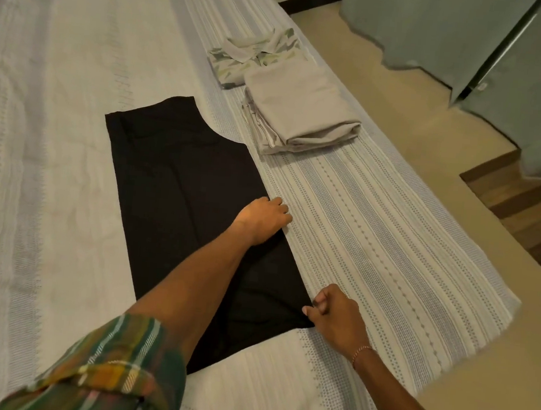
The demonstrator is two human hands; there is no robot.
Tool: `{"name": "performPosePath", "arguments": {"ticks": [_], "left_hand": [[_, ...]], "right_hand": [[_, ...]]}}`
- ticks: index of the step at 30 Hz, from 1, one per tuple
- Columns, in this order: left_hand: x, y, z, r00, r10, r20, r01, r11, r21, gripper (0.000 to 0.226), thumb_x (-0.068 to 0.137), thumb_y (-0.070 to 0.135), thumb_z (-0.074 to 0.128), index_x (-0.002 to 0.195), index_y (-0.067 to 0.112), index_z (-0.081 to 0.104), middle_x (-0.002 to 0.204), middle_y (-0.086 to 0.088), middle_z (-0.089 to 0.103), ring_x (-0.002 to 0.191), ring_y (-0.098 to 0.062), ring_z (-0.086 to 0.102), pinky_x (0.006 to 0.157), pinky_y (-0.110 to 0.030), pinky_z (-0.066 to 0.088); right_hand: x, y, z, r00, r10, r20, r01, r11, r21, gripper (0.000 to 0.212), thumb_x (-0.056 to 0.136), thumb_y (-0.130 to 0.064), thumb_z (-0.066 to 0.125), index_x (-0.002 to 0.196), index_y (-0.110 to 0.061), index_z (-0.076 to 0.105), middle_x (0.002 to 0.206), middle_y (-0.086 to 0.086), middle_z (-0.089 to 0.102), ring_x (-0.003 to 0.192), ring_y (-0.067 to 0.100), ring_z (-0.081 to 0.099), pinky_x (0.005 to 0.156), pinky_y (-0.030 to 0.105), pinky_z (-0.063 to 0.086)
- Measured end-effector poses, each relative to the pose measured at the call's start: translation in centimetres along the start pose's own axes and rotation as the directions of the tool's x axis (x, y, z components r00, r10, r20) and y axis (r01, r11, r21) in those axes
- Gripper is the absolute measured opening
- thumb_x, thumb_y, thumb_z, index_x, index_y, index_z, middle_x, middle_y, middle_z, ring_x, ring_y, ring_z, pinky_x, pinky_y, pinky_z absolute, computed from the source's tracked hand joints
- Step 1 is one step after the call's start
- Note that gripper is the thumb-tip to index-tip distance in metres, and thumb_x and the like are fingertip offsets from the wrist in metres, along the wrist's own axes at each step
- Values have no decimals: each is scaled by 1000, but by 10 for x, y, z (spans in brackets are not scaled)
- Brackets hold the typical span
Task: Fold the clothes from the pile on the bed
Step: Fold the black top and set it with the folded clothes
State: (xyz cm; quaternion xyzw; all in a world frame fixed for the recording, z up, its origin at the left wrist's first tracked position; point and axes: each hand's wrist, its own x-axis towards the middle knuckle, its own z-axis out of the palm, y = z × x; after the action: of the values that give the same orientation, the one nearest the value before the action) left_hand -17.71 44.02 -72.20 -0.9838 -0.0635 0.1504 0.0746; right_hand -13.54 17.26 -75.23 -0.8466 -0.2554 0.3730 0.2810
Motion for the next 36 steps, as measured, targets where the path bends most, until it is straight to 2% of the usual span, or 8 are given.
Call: {"name": "performPosePath", "arguments": {"ticks": [2,5,9,14,19,22,29,36], "left_hand": [[7,-5,-2,999,34,8,-34,999,33,24,97,12,56,119,20,59,117,2,60,111,-18,50,87,-33,46],[17,-12,-6,996,73,43,-74,997,24,19,97,11,52,113,18,60,110,2,62,106,-19,51,81,-33,46],[21,-25,-11,990,93,105,-87,995,-56,22,95,11,55,116,17,55,109,-2,61,100,-23,56,74,-36,47],[23,-45,-14,984,77,162,-74,997,-23,23,93,15,59,116,22,58,111,-5,59,100,-25,60,78,-38,50],[13,-67,-16,981,136,137,-151,983,105,21,93,16,60,113,17,62,113,-1,62,110,-22,55,86,-38,51],[-3,-83,-11,986,150,75,-158,980,119,20,97,14,54,117,18,57,110,-1,65,107,-22,54,87,-37,48],[-74,-127,1,1000,-16,11,13,965,260,22,99,20,54,121,19,61,122,-2,57,112,-20,50,86,-33,44],[-148,-142,25,958,-286,26,268,922,278,15,98,21,59,110,14,64,109,-6,61,97,-20,57,81,-34,48]], "right_hand": [[2,1,-3,1000,20,21,-19,1000,-11,21,83,-23,82,82,-23,61,61,-7,62,52,0,55,57,12,47],[3,-7,-2,1000,27,3,-27,994,-107,22,84,-29,80,73,-24,62,60,-7,62,55,4,56,60,24,52],[4,-24,5,997,20,-69,-36,971,-237,31,85,-39,75,69,-25,54,63,-9,57,58,6,54,53,22,41],[1,-26,14,993,40,-106,-54,991,-125,21,84,-24,78,80,-25,58,70,-10,63,62,5,60,56,24,50],[-10,-38,24,976,-146,-163,104,965,-240,11,87,-31,75,87,-26,66,74,-13,60,65,2,55,53,15,38],[-25,-53,44,914,-343,-215,257,902,-346,10,89,-28,73,98,-26,70,75,-17,53,66,2,49,54,8,30],[-51,-94,98,763,-644,-52,489,628,-606,54,65,-29,90,116,-19,74,74,-8,60,55,8,53,48,19,45],[-66,-104,133,731,-673,113,563,500,-658,65,55,-35,97,114,-19,76,69,-8,62,56,9,56,53,22,51]]}}
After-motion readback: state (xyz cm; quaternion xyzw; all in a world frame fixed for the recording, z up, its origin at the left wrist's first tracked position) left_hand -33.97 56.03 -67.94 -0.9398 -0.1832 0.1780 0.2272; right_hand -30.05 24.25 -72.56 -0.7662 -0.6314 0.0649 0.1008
